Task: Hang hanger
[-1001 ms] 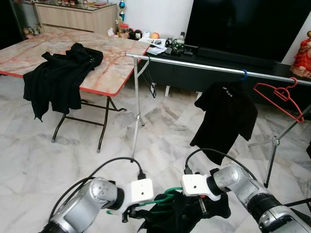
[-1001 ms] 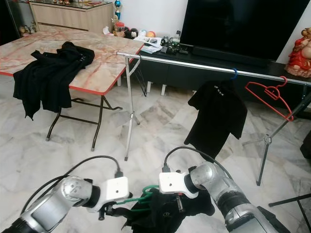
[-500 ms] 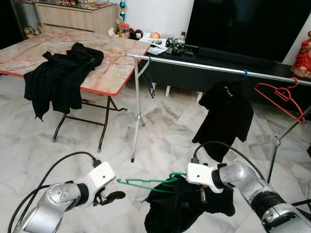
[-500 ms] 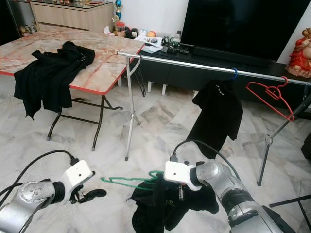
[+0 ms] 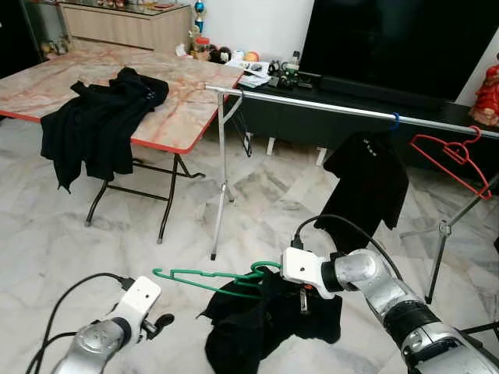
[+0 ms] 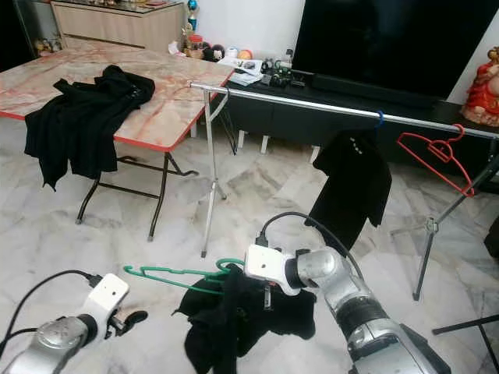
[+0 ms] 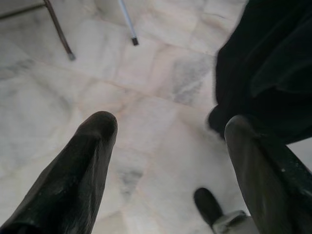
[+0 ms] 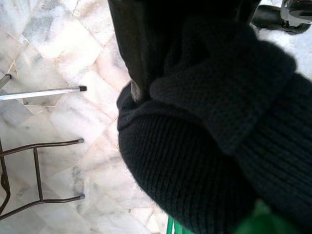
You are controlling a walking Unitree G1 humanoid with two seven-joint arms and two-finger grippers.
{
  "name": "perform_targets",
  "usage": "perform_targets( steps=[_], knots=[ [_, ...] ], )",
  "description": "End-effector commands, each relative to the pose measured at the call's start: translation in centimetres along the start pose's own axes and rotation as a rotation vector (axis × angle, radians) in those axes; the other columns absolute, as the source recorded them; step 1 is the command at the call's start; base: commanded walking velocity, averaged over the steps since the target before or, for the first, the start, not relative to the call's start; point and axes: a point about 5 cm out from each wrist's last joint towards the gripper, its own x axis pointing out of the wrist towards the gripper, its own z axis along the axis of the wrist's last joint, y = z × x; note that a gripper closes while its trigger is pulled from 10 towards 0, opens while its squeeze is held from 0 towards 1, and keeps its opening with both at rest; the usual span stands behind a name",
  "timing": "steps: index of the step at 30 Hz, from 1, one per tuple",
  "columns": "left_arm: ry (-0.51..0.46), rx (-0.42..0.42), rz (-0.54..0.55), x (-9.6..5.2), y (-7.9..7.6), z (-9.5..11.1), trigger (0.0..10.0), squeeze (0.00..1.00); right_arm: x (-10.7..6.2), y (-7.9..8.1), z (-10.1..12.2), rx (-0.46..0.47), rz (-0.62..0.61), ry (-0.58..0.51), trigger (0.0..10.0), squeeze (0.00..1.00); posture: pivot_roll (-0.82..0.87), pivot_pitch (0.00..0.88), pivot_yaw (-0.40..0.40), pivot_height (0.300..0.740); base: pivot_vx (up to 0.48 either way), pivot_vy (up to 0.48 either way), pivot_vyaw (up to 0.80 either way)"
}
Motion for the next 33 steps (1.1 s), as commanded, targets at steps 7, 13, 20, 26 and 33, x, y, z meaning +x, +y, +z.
perform_targets(
  steps=[7,13,20,26,33],
  knots=[
    [0.0,0.029,-0.107,0.6,-1.0,-0.3,10.0,0.0,1.5,0.5,2.2,-0.068,0.028,-0.088,0.0,0.0,0.19,0.0,-0.114,0.74,0.0,0.0,0.0],
    [-0.031,0.028,-0.128,0.7,-1.2,0.0,10.0,0.0,2.7,1.5,3.3,-0.09,0.079,-0.139,0.0,0.0,0.19,0.0,-0.115,0.74,0.0,0.0,0.0],
    [-0.055,0.024,-0.15,0.9,-1.4,0.4,8.0,0.0,2.4,1.0,3.6,-0.104,0.06,-0.139,0.0,0.0,0.2,0.0,-0.119,0.74,0.0,0.0,0.0],
    [-0.07,-0.012,-0.109,1.3,-1.1,0.7,0.0,0.0,2.1,0.6,4.1,-0.11,0.043,-0.151,0.0,0.0,0.19,0.0,-0.129,0.74,0.0,0.0,0.0],
    [-0.104,-0.043,-0.109,1.6,-1.1,1.5,0.0,0.0,2.3,0.6,4.6,-0.097,0.032,-0.172,0.0,0.0,0.19,0.0,-0.131,0.74,0.0,0.0,0.0]
  ],
)
